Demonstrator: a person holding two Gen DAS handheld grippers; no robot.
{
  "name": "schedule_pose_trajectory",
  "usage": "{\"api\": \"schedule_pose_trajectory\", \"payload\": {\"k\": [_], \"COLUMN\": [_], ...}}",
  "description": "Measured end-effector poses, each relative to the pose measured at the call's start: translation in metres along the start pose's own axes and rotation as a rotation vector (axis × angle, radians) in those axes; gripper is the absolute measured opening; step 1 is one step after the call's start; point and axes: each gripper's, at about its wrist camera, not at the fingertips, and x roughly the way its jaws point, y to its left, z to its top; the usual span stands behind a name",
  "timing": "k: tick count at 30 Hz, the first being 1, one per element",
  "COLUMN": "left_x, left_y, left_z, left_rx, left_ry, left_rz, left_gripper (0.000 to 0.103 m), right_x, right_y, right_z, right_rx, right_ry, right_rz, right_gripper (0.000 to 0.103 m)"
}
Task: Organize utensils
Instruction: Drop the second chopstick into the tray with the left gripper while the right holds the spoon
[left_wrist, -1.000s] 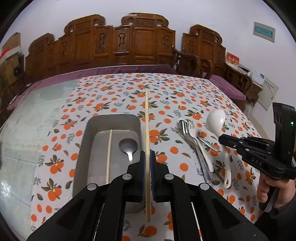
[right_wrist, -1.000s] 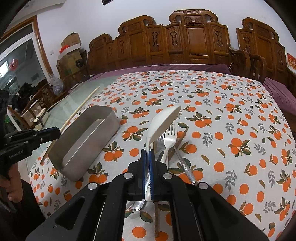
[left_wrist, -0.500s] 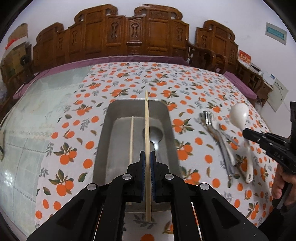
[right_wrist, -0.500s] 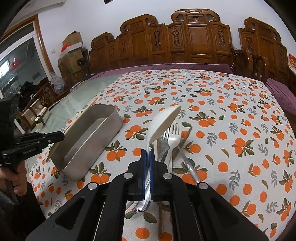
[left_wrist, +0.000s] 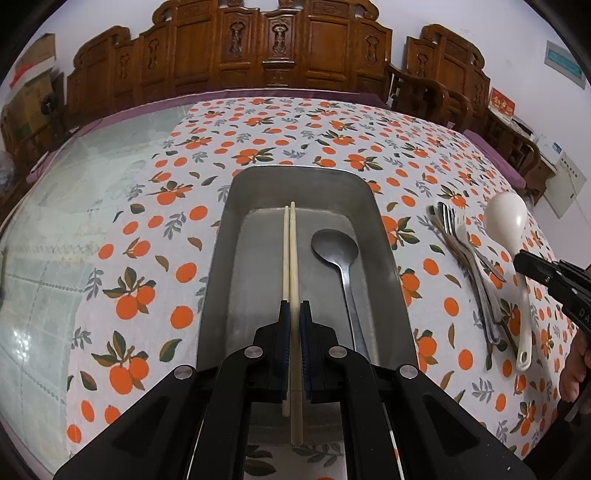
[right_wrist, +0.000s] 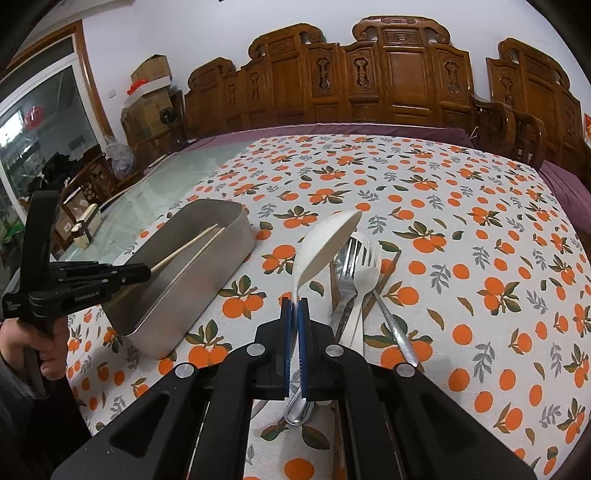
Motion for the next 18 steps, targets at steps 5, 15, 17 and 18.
{"api": "schedule_pose_trajectory", "payload": {"k": [5,15,17,18], "left_x": [0.000,0.006,0.006,0.006], "left_y": [0.001,0.008,0.008,0.008], "left_z": [0.003,0.005,0.006,0.005], "left_rx": [0.005,-0.013,-0.014,-0.014], "left_ry": [-0.001,0.010,0.011,0.011], "left_rz": [0.008,0.025,0.025,0.026], "left_gripper": [0.004,0.004,0.004,0.005], "right_x": [0.000,-0.005,-0.008,-0.010], "right_y": [0.002,0.008,0.012,0.014], "right_z": [-0.001,-0.001,0.000,0.001], "right_rx": [-0.004,-0.013,-0.012,-0.013], "right_ry": [0.004,-0.009,-0.014,-0.019], "right_rz": [0.001,0.013,0.018,0.021], "right_gripper": [0.004,0.004,0.004,0.004]}}
